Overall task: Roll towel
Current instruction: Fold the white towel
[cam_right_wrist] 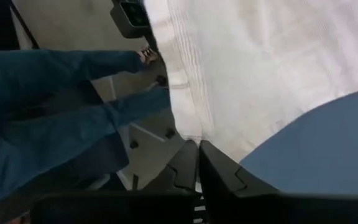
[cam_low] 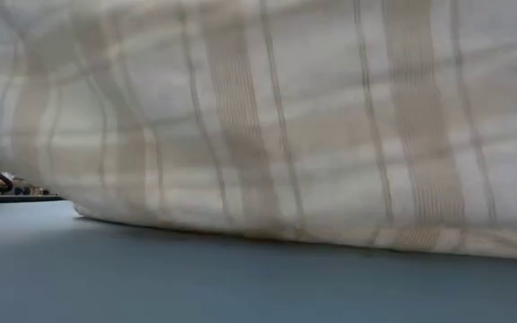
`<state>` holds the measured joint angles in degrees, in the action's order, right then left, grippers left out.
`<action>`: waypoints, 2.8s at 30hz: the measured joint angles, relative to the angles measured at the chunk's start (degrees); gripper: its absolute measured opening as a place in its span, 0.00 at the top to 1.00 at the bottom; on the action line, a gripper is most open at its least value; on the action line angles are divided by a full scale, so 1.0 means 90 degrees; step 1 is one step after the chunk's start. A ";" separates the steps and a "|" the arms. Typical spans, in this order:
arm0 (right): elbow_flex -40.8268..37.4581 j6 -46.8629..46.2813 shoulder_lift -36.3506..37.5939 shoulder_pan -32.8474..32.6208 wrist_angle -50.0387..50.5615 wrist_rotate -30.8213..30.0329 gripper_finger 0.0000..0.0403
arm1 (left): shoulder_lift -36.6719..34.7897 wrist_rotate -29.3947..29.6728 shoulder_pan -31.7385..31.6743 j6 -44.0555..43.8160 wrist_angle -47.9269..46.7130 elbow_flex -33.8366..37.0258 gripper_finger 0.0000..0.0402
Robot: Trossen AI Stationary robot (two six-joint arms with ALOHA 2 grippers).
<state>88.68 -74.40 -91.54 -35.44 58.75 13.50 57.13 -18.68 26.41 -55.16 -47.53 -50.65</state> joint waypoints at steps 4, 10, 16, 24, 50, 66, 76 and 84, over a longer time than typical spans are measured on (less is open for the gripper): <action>0.0000 -0.0134 -0.0141 0.0010 -0.0334 0.0050 0.87 | 0.0028 0.0066 0.0000 -0.0009 0.0189 0.0024 0.85; 0.0000 -0.0538 -0.0161 0.0010 -0.0593 0.0206 0.68 | 0.0028 0.0199 -0.0002 -0.0053 0.0454 0.0024 0.67; 0.0000 -0.1691 -0.0104 0.0194 -0.0412 -0.0766 0.59 | 0.0028 0.1425 -0.0282 -0.0117 0.0299 0.0024 0.56; 0.0000 -0.2199 -0.0061 0.2146 0.1263 -0.1443 0.59 | 0.0168 0.1979 -0.2651 0.0322 0.0702 0.0020 0.55; -0.1736 0.4935 -0.0098 0.9123 -0.0212 -0.0912 0.38 | 0.4442 0.0277 -0.6902 0.2700 0.0666 -0.2298 0.19; -0.3575 0.3561 -0.0098 0.8966 -0.2340 -0.0642 0.38 | 0.4869 0.1001 -0.7461 0.4263 0.1098 -0.2601 0.08; -0.3837 0.3535 -0.0456 0.9024 -0.2679 -0.0999 0.47 | 0.5109 0.0757 -0.7475 0.4892 0.1243 -0.2601 0.28; -0.3817 0.3546 -0.0862 0.9027 -0.2963 -0.1000 0.61 | 0.5400 0.0747 -0.7475 0.4835 0.1686 -0.2601 0.47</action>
<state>54.33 -42.49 -99.30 45.80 32.08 4.50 105.73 -11.96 -40.86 -11.64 -32.36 -74.06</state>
